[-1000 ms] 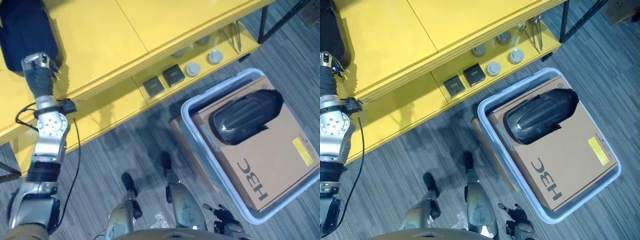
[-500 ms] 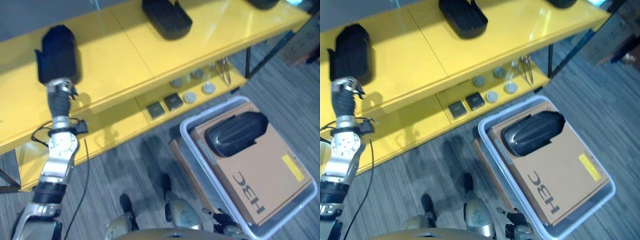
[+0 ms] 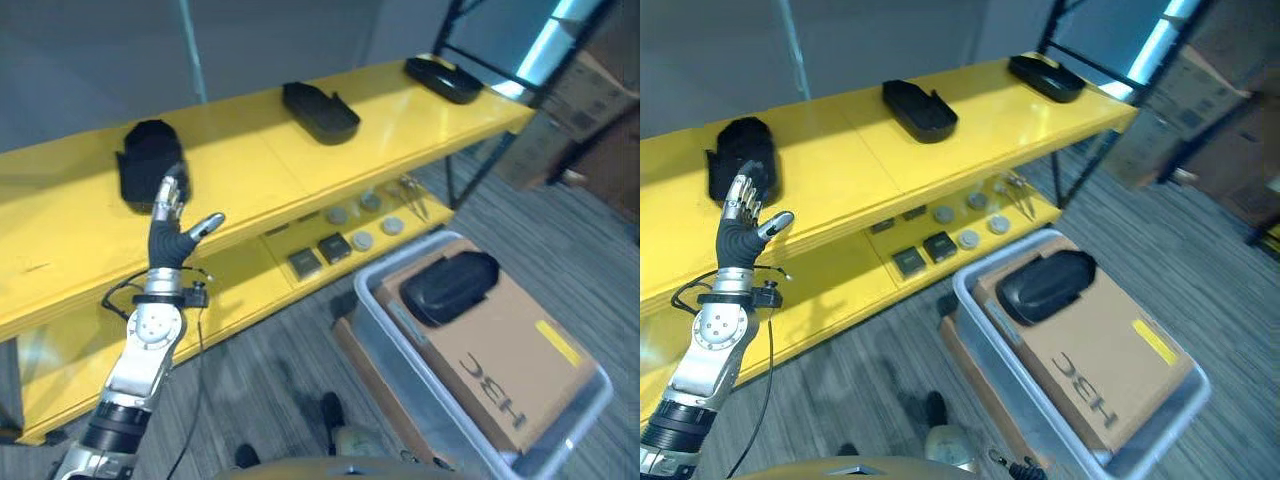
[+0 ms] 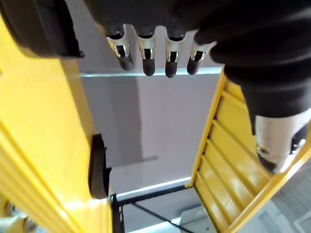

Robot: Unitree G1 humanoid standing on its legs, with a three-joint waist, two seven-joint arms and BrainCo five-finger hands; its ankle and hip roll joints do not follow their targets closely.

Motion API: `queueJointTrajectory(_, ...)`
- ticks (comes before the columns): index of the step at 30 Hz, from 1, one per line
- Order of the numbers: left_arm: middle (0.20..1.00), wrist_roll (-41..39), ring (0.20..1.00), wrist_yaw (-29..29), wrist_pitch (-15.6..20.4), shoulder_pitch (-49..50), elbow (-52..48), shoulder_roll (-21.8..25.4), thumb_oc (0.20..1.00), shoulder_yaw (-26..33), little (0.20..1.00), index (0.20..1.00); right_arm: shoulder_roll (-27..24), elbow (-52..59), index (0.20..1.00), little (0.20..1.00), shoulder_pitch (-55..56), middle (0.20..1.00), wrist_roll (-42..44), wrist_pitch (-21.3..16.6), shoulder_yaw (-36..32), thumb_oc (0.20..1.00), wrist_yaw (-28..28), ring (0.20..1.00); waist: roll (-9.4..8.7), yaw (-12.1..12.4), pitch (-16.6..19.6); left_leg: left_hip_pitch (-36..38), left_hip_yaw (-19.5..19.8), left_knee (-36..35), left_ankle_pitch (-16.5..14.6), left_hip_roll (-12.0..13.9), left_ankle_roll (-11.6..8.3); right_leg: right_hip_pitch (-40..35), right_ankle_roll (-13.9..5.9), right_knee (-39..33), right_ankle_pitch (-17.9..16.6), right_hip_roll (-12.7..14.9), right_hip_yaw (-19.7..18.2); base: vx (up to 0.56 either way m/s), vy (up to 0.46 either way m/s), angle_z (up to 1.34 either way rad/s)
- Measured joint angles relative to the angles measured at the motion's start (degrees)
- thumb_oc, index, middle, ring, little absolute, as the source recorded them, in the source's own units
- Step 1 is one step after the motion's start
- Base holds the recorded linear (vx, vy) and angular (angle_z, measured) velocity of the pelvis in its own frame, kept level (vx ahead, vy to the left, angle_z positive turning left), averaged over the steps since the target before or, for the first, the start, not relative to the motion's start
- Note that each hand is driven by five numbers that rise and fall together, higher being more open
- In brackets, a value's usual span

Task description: Move parts from the plastic box to the shelf.

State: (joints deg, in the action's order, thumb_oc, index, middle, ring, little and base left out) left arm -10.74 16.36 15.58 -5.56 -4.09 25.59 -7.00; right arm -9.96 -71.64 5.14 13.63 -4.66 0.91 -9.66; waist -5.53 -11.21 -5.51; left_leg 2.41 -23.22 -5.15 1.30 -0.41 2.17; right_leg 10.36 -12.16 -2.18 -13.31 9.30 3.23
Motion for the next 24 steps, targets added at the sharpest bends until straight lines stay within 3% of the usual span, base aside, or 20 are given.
queueJointTrajectory(3,1.000,1.00,1.000,0.74,-0.17,0.99,1.18,0.55,1.000,0.85,1.000,1.000,-0.07,-2.21,1.000,1.000,0.33,1.000,0.00,-0.01,-0.19,1.000,-1.21,1.000,0.46,1.92,-0.42,0.09,-5.92,0.02,0.17,2.23,0.29,1.68,2.59,4.11,4.44,1.45,13.36,-0.02,0.113,-1.14)
queueJointTrajectory(4,1.000,1.06,1.000,1.32,-0.20,3.30,1.41,0.32,1.000,2.82,1.000,1.000,-0.37,-2.90,1.000,1.000,-0.30,1.000,-0.13,-0.01,-0.70,1.000,-1.65,1.000,2.31,3.80,-1.61,1.65,-10.00,0.03,-0.44,5.02,-0.10,1.73,3.37,10.38,8.30,1.82,22.90,-0.07,0.038,-1.52)
queueJointTrajectory(6,1.000,1.79,1.000,1.88,-0.31,4.39,1.43,0.16,1.000,3.28,1.000,1.000,-0.49,-2.80,1.000,1.000,0.24,1.000,-0.60,0.06,-0.62,1.000,-1.69,1.000,2.66,3.70,-1.85,2.33,-11.82,0.05,-0.40,5.43,-1.07,0.60,3.09,16.15,10.85,3.68,24.44,-0.05,-0.032,-1.07)
queueJointTrajectory(8,1.000,2.13,1.000,2.38,-0.33,5.88,1.64,-0.64,1.000,4.45,1.000,1.000,-0.46,-2.02,1.000,1.000,1.33,1.000,-0.60,0.17,-0.49,1.000,-1.68,1.000,2.59,3.94,-1.81,3.52,-13.96,0.38,-0.58,5.50,-2.35,-1.15,4.06,18.61,12.71,4.39,25.90,0.00,-0.110,-0.76)
queueJointTrajectory(9,1.000,2.20,1.000,2.65,-0.20,6.10,2.72,-1.69,1.000,5.18,1.000,1.000,-0.48,-1.22,1.000,1.000,1.73,1.000,-0.66,0.17,0.24,1.000,-1.70,1.000,1.47,4.35,-1.48,4.85,-15.56,0.38,-0.49,5.16,-4.11,-3.94,7.49,13.96,14.04,2.78,25.38,0.06,-0.174,-0.64)
queueJointTrajectory(10,1.000,2.22,1.000,2.91,-0.16,6.37,3.90,-2.77,1.000,5.14,1.000,1.000,-0.97,-1.21,1.000,1.000,1.44,1.000,-0.85,0.18,0.72,1.000,-1.76,1.000,2.77,4.24,-1.77,5.25,-15.54,0.38,-0.50,5.78,-4.50,-5.20,8.47,11.11,13.01,1.16,24.67,0.09,-0.193,-0.71)
queueJointTrajectory(14,1.000,2.43,1.000,2.84,-0.24,6.58,8.96,-5.89,1.000,4.61,1.000,1.000,-1.92,-0.61,1.000,1.000,0.21,1.000,-2.44,-0.04,1.55,1.000,-1.77,1.000,6.40,3.82,-1.35,5.65,-10.28,0.57,-0.08,8.58,-6.44,-7.76,10.13,4.33,10.64,-4.39,21.44,0.09,-0.225,-0.56)
queueJointTrajectory(15,1.000,2.43,1.000,2.84,-0.21,6.40,9.57,-6.05,1.000,4.47,1.000,1.000,-1.87,0.13,1.000,1.000,0.22,1.000,-2.53,-0.04,2.21,1.000,-1.75,1.000,6.43,3.14,-1.50,5.27,-8.96,2.74,-0.11,9.36,-7.04,-8.06,10.19,4.46,11.48,-4.84,21.54,0.10,-0.359,-0.06)
queueJointTrajectory(17,1.000,2.34,1.000,2.86,-0.26,5.82,11.99,-5.51,1.000,4.14,1.000,1.000,-0.59,0.86,1.000,1.000,0.22,1.000,-2.57,-0.05,2.32,1.000,-1.73,1.000,3.88,3.46,-2.07,0.96,-7.34,15.34,-0.62,11.83,-7.83,-8.52,10.71,3.74,12.99,-3.62,20.66,0.06,-0.220,-0.12)
queueJointTrajectory(18,1.000,2.35,1.000,2.86,-0.40,6.47,12.20,-5.31,1.000,4.02,1.000,1.000,-0.54,0.77,1.000,1.000,0.02,1.000,-2.74,-0.12,3.17,1.000,-1.75,1.000,3.55,4.47,-2.03,-1.61,-5.66,21.68,-0.61,13.10,-7.88,-9.17,11.02,3.14,12.92,-3.99,19.98,-0.05,-0.129,-0.44)
queueJointTrajectory(19,1.000,2.36,1.000,2.79,-0.41,6.73,12.34,-5.26,1.000,3.67,1.000,1.000,-0.70,0.49,1.000,1.000,-0.27,1.000,-2.85,-0.11,3.52,1.000,-1.75,1.000,2.79,5.14,-1.94,-4.68,-2.73,29.09,-0.20,14.90,-8.55,-10.02,12.23,2.34,12.54,-4.74,19.43,-0.08,-0.050,-0.51)
queueJointTrajectory(20,1.000,2.42,1.000,2.88,-0.33,6.88,13.50,-5.41,1.000,2.15,1.000,1.000,-1.59,0.15,1.000,1.000,-0.97,1.000,-2.89,-0.10,4.16,1.000,-1.84,1.000,3.18,6.31,-2.73,-8.84,3.40,36.77,0.46,15.67,-10.74,-10.77,13.77,1.52,11.08,-4.94,17.81,-0.02,0.075,-0.63)
queueJointTrajectory(21,1.000,2.45,1.000,2.82,-0.42,7.16,14.62,-5.58,1.000,1.02,1.000,1.000,-2.83,0.00,1.000,1.000,-1.76,1.000,-2.91,-0.14,4.96,1.000,-1.92,1.000,3.68,7.41,-3.10,-10.56,7.39,38.34,-0.36,14.76,-12.66,-10.72,14.10,1.19,10.67,-4.75,17.40,0.04,0.091,-0.61)
queueJointTrajectory(22,1.000,2.57,1.000,2.82,-0.75,7.77,15.18,-5.92,1.000,0.47,1.000,1.000,-3.72,1.04,1.000,1.000,-2.74,1.000,-2.89,-0.43,5.65,1.000,-2.20,1.000,4.28,7.02,-3.73,-11.51,8.75,35.27,-1.72,12.99,-13.82,-10.89,13.71,0.54,10.49,-5.13,15.90,0.08,0.158,-0.40)
queueJointTrajectory(23,1.000,2.71,1.000,2.86,-0.75,8.41,15.78,-6.70,1.000,0.33,1.000,1.000,-5.08,1.57,1.000,1.000,-3.36,1.000,-2.87,-0.37,5.46,1.000,-2.46,1.000,4.84,6.47,-3.81,-11.87,11.98,30.21,-3.12,10.85,-12.99,-10.30,13.27,0.17,10.23,-4.45,15.67,0.11,0.223,-0.65)
queueJointTrajectory(24,1.000,4.09,1.000,2.84,-1.25,9.21,17.23,-6.41,1.000,-0.23,1.000,1.000,-6.66,2.27,1.000,1.000,-5.18,1.000,-2.78,-0.93,5.08,1.000,-3.23,1.000,6.77,6.02,-4.67,-9.41,15.13,17.63,-2.51,8.42,-11.63,-10.42,12.64,-0.65,9.73,-5.36,13.14,0.17,0.276,-0.68)
